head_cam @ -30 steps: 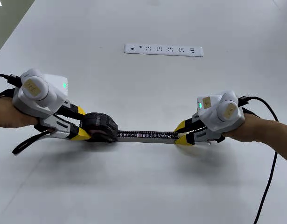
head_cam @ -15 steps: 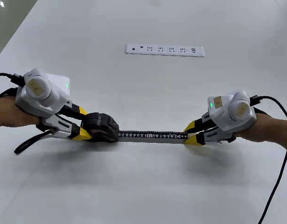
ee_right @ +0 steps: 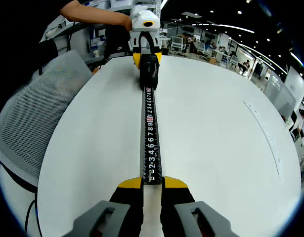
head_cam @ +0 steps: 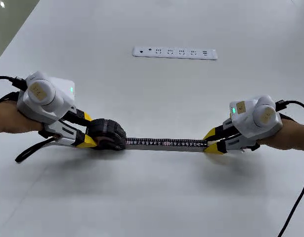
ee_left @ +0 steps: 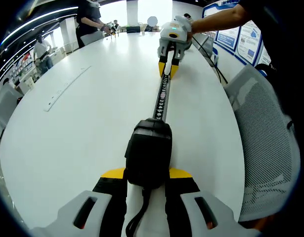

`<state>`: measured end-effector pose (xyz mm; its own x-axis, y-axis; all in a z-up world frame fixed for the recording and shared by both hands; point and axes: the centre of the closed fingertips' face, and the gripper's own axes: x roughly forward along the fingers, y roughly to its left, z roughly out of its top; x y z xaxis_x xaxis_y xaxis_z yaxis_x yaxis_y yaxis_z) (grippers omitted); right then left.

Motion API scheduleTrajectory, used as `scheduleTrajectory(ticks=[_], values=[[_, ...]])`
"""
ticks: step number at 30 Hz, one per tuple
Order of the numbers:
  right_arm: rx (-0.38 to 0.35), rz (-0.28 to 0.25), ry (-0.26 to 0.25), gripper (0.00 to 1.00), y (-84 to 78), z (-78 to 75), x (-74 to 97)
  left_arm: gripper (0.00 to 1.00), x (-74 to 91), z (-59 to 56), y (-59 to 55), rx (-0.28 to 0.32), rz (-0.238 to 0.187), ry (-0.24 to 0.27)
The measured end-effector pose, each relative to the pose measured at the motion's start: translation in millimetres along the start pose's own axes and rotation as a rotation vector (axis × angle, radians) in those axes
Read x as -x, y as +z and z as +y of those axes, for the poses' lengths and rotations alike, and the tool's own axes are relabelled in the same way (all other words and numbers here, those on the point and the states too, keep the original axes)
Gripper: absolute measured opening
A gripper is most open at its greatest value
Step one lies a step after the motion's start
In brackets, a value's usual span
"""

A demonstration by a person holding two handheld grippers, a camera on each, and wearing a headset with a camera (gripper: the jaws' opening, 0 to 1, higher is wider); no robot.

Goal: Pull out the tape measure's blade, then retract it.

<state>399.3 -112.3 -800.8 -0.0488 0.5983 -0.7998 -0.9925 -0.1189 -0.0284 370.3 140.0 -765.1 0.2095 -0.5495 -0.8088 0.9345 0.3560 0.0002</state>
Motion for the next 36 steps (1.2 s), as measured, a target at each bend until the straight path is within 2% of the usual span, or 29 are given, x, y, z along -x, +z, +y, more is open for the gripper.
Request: scheduleTrajectory(ticks=[14,36], values=[[-0.011,0.014,-0.001,0.08,-11.6,0.5,9.3,0.23,0.3,-0.5,-0.2,0.002,0.000,-0.004],[-0.007,0.049,0.014,0.11,-11.7,0.6,8.6,0.24,-1.6,-1.9,2.3,-0.029,0.007,-0.007]])
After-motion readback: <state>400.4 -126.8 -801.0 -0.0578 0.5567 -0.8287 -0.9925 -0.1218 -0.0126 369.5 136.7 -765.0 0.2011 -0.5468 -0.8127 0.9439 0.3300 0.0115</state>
